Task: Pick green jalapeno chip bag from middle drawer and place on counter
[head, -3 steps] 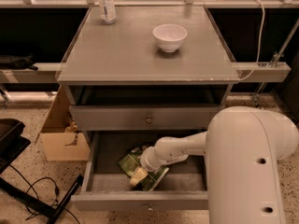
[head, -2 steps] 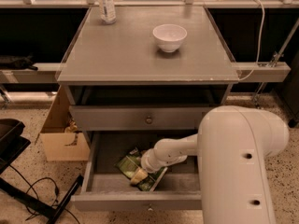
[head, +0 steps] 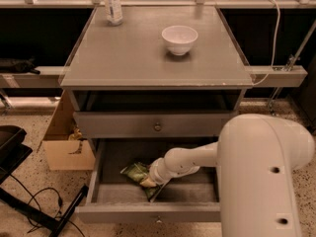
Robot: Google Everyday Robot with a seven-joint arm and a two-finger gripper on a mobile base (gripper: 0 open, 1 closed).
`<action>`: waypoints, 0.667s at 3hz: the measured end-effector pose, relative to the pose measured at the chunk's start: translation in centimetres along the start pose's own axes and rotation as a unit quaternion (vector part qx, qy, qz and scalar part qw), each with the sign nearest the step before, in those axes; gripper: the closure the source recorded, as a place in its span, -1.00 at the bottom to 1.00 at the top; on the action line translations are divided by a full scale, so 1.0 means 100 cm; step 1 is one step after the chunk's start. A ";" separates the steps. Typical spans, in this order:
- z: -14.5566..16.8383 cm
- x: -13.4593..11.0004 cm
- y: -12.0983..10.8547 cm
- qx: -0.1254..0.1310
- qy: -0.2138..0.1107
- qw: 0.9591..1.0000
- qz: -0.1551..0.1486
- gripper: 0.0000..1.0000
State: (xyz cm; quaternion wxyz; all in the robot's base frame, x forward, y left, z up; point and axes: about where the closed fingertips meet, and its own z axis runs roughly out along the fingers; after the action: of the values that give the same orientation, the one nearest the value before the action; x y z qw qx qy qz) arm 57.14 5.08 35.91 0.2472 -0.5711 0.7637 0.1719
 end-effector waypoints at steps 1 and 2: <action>-0.049 -0.009 0.008 0.012 -0.025 0.999 -0.021 0.92; -0.129 -0.022 0.019 0.020 -0.041 0.996 -0.075 1.00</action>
Offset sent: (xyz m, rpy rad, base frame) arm -0.0689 -0.1266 0.2379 0.0316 -0.2377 0.1906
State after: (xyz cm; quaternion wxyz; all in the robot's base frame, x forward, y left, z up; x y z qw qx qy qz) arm 53.46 0.32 47.72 0.3017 -0.6139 0.7115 0.1611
